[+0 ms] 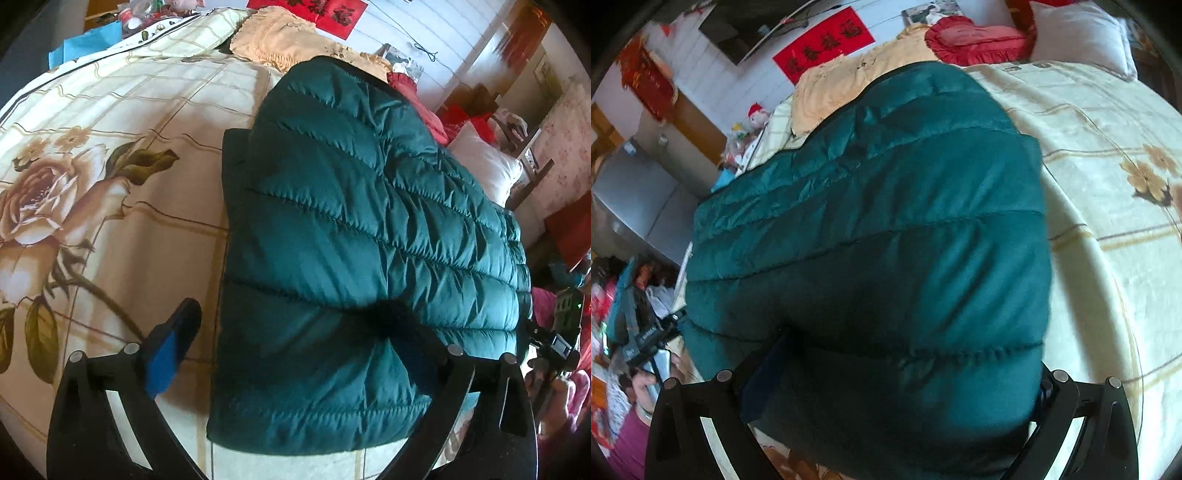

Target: Fold large clothes

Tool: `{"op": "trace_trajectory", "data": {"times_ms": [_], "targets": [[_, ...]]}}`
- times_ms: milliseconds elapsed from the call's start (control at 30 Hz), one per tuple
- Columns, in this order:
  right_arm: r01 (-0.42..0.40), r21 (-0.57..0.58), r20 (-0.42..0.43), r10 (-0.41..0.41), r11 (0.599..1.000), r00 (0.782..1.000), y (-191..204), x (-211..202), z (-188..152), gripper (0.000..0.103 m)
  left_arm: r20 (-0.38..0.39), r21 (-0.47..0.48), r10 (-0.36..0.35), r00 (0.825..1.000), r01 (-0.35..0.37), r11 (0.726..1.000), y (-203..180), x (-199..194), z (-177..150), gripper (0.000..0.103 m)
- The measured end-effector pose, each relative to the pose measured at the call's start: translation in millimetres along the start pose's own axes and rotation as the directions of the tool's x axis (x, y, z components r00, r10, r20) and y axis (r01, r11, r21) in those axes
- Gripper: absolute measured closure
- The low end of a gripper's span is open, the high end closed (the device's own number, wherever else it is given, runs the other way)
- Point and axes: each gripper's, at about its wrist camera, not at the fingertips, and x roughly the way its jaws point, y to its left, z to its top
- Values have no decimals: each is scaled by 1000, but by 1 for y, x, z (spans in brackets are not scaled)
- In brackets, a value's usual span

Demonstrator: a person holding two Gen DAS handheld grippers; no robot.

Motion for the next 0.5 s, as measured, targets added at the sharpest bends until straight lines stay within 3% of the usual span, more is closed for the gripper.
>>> {"op": "trace_trajectory", "data": {"times_ms": [333,433,500], "targets": [[-10,28,-30,11,1000,999,-2,12,5,0,-12,-59,-61,998,60,996,4,13,-6,1],[-12,13,-12,12,1000,1000,2,10,4,5,17,-13,-54,998,54,998,-5,6,-11,15],[-6,-8,4,6,1000,1000,8,6,2,18,39,25,-40,998,39,999,-15,-1,-13,27]]}}
